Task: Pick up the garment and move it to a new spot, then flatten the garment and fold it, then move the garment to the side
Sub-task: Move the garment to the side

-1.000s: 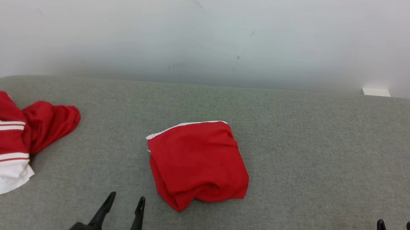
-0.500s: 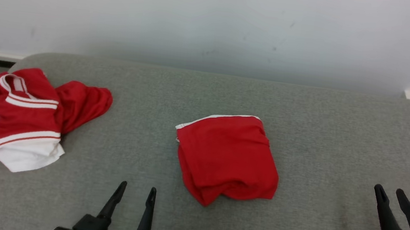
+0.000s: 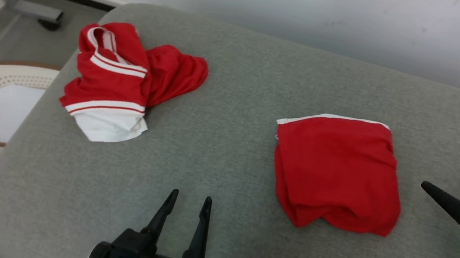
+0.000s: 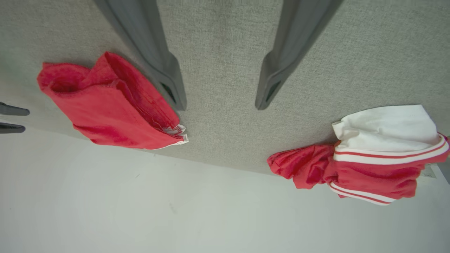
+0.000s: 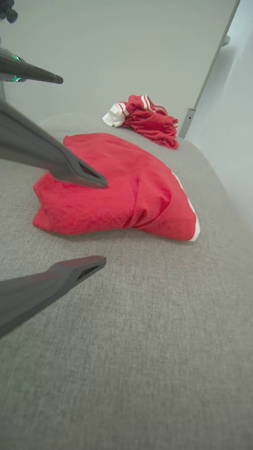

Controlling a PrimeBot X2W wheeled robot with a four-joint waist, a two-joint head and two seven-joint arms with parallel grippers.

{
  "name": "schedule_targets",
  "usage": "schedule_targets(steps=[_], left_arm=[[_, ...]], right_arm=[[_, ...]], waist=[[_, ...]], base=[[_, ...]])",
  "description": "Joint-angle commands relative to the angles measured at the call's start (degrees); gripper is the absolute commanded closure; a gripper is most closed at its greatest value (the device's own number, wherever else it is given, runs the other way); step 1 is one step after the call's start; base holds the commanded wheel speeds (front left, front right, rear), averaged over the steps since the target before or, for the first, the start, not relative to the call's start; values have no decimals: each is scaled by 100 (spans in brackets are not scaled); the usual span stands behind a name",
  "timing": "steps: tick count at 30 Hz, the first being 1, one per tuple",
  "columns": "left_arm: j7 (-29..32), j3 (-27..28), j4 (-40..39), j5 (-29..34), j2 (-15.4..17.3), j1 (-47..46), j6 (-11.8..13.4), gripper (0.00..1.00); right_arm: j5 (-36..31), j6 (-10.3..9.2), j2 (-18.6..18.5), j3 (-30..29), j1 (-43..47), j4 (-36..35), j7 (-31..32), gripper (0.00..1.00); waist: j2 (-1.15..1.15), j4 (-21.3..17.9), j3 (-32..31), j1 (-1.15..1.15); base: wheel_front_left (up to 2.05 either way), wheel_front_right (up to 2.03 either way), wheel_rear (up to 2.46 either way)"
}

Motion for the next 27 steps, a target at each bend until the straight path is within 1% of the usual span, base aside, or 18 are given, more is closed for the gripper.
schedule_targets(steps=[1, 4, 7, 11, 12, 13, 17, 20, 21, 22, 23, 24, 27], left_arm=[[-1, -66, -31, -57, 18, -73, 69, 0], [-1, -216, -71, -156, 19, -112, 179, 0], [-1, -307, -95, -207, 18, -144, 255, 0], [-1, -359, -132, -242, 18, -176, 334, 0], [-1, -361, -148, -257, 18, -191, 349, 0], [-1, -368, -164, -274, 19, -208, 384, 0], [-1, -415, -174, -301, 19, -276, 422, 0], [-1, -388, -179, -279, 20, -363, 448, 0], [-1, -388, -179, -279, 20, -363, 448, 0], [-1, -373, -154, -228, 19, -388, 449, 0], [-1, -349, -141, -192, 20, -410, 449, 0], [-1, -349, -141, -192, 20, -410, 449, 0], [-1, -272, -92, -90, 20, -487, 408, 0]], right_arm=[[-35, -12, -75, 39, -113, 97, 126, 0], [-90, -12, -57, 153, -243, 265, 458, 0], [-41, -12, 63, 164, -336, 355, 633, 0], [-186, -12, 308, 233, -454, 447, 636, 0], [-255, -12, 367, 261, -512, 409, 588, 42], [-320, -12, 410, 269, -551, 390, 542, 100], [-584, -13, 418, 267, -696, 387, 408, 100], [-736, -13, 345, 244, -814, 402, 373, 100], [-736, -13, 345, 244, -814, 402, 373, 100], [-823, -13, 264, 240, -868, 390, 415, 100], [-873, -13, 200, 265, -904, 357, 457, 100], [-873, -13, 200, 265, -904, 357, 457, 100], [-1116, -13, -149, 347, -949, 214, 529, 100]], waist=[[0, 421, 333, 0], [0, 601, 408, 0], [0, 711, 461, 0], [0, 738, 522, 0], [0, 718, 547, 0], [0, 688, 570, 0], [0, 470, 636, 0], [0, 181, 682, 0], [0, 181, 682, 0], [0, -64, 695, 0], [0, -207, 701, 0], [0, -207, 701, 0], [0, -615, 728, 0]], base=[[0, 0, 0], [0, 0, 0], [0, 0, 0], [0, 0, 0], [0, 0, 0], [0, 0, 0], [0, 0, 0], [0, 0, 0], [0, 0, 0], [0, 0, 0], [0, 0, 0], [0, 0, 0], [0, 0, 0]])
